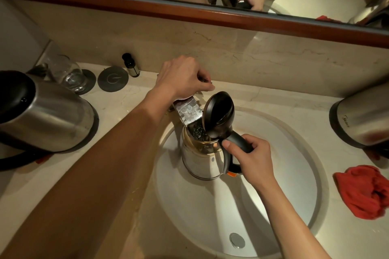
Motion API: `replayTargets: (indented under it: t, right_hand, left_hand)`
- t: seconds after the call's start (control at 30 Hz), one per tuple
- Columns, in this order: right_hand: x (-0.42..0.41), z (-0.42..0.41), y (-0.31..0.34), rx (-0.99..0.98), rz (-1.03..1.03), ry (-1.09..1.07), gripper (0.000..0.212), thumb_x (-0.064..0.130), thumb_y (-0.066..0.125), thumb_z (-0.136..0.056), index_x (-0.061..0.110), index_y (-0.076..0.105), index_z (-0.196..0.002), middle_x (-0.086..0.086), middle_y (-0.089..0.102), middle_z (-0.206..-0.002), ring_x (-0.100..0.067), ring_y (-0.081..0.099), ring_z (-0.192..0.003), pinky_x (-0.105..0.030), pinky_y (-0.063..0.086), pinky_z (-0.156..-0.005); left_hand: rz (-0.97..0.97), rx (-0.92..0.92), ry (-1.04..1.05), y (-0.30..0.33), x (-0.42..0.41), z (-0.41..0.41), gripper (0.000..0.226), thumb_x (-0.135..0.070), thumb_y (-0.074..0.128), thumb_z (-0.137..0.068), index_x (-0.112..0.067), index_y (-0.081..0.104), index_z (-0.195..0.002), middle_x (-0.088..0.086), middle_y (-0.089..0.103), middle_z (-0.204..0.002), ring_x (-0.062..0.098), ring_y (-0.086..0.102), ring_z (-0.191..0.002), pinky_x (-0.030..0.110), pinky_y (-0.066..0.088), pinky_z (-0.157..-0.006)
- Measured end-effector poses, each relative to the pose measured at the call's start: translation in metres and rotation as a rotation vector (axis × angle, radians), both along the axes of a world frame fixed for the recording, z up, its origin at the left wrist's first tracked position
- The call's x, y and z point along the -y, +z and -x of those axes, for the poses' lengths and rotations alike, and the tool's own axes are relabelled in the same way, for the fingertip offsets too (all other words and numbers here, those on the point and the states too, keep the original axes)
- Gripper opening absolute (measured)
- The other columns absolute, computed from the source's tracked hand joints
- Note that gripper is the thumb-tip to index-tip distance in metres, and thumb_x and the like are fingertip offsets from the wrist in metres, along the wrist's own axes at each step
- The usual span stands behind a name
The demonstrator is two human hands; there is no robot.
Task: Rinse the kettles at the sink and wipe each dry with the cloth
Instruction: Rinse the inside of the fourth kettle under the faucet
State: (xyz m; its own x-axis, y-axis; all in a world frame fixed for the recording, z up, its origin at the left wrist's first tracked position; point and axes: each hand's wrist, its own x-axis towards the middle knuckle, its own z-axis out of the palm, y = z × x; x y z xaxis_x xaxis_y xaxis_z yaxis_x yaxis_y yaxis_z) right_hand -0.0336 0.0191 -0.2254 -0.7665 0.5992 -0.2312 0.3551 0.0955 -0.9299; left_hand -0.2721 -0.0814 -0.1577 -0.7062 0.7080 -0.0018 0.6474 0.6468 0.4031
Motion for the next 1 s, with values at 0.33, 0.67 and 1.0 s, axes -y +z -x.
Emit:
replayTargets:
  t: [0.33, 0.67, 1.0]
  right_hand:
    - [-0.0007, -0.0001, -0.0023, 0.0, 0.005, -0.004, 0.039, 0.018, 0.088, -0.081, -0.008, 0.061, -0.068, 0.001, 0.048, -0.055, -0.008, 0.041, -0.053, -0.016, 0.035, -0.054]
    - [0.001, 0.0003, 0.0017, -0.001, 0.006, -0.013, 0.042, 0.032, 0.086, -0.072, 0.002, 0.059, -0.061, 0.013, 0.045, -0.05, -0.005, 0.039, -0.05, -0.014, 0.033, -0.053]
    - [-0.0013, -0.0024, -0.0038, -0.018, 0.017, -0.018, 0.037, 0.013, 0.087, -0.083, 0.005, 0.059, -0.059, 0.014, 0.048, -0.049, -0.003, 0.04, -0.05, -0.012, 0.034, -0.053]
  left_hand:
    - [-0.014, -0.006, 0.009, -0.0004, -0.0005, 0.0001, 0.026, -0.058, 0.069, -0.082, -0.036, 0.077, -0.094, -0.016, 0.073, -0.097, 0.013, 0.061, -0.097, 0.033, 0.036, -0.08]
    - [-0.015, -0.009, 0.018, 0.0003, -0.0009, -0.0015, 0.025, -0.057, 0.07, -0.082, -0.036, 0.077, -0.094, -0.016, 0.073, -0.096, 0.014, 0.061, -0.096, 0.032, 0.033, -0.077]
    - [-0.014, -0.006, 0.02, 0.0002, -0.001, -0.0006, 0.024, -0.057, 0.069, -0.083, -0.037, 0.077, -0.094, -0.015, 0.073, -0.095, 0.012, 0.059, -0.092, 0.032, 0.034, -0.078]
